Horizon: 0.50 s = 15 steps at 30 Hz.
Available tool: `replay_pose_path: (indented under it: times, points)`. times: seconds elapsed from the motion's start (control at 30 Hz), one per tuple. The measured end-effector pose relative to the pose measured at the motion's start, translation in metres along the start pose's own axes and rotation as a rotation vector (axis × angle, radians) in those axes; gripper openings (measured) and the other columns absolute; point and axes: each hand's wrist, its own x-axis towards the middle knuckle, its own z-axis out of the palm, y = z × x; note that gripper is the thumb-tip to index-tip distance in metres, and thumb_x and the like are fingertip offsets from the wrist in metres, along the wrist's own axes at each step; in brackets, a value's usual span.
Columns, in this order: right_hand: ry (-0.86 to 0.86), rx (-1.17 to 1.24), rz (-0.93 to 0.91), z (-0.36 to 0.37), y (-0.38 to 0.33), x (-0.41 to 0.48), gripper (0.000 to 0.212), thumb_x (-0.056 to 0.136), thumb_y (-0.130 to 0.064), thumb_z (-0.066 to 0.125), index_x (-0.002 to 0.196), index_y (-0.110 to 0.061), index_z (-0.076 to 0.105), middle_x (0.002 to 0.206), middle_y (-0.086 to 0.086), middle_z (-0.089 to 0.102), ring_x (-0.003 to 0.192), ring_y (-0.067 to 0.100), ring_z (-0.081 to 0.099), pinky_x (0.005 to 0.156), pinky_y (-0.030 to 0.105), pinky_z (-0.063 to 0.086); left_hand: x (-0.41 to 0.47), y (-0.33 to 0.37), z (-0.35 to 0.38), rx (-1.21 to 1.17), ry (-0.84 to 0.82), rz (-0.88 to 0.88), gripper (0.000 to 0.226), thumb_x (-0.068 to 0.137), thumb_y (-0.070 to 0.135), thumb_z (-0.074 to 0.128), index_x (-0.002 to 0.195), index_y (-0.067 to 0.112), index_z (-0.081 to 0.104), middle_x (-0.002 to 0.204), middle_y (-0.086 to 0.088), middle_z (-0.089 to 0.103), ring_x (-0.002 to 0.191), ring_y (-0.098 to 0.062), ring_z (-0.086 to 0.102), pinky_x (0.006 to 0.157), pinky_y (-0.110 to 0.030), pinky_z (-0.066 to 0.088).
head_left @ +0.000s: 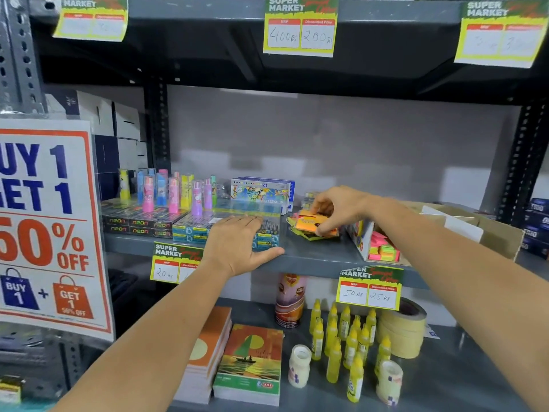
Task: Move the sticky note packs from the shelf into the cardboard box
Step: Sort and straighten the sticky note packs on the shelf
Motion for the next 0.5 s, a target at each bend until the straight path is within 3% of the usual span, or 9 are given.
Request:
replay_pose_path:
  times: [0.2, 0.3, 0.5]
  points:
    - [-0.028, 0.03, -0.048, -0.009, -0.013, -0.012, 0.048, 0.067, -0.035, 0.083, 0.108, -0.018, 0.064, 0.109, 0.0, 0.066, 0.099, 0.015, 0.062, 0.092, 0.036, 0.052, 0.001, 0.001, -0.001, 0.004, -0.018, -0.004, 0.095, 0.075, 0.086, 0.018, 0.119, 0.015, 0.065, 0.116, -0.002, 0.069, 0.106, -0.021, 0.063, 0.083, -0.033, 0.048]
    - [-0.051, 0.037, -0.086, -0.006, -0.027, -0.017, 0.048, 0.066, -0.036, 0.084, 0.107, -0.02, 0.064, 0.107, -0.003, 0.066, 0.097, 0.012, 0.062, 0.09, 0.029, 0.051, 0.001, 0.001, -0.004, 0.017, -0.051, 0.002, 0.105, 0.066, 0.094, 0.016, 0.12, 0.016, 0.064, 0.116, -0.001, 0.068, 0.105, -0.022, 0.063, 0.083, -0.033, 0.049]
    - [-0.079, -0.115, -0.19, 0.012, -0.044, -0.022, 0.049, 0.066, -0.046, 0.08, 0.105, -0.026, 0.058, 0.105, -0.006, 0.056, 0.094, 0.012, 0.054, 0.081, 0.029, 0.047, 0.001, 0.001, -0.007, 0.029, -0.077, 0.001, 0.121, 0.05, 0.102, 0.018, 0.126, 0.017, 0.059, 0.121, -0.001, 0.066, 0.11, -0.022, 0.061, 0.089, -0.035, 0.047]
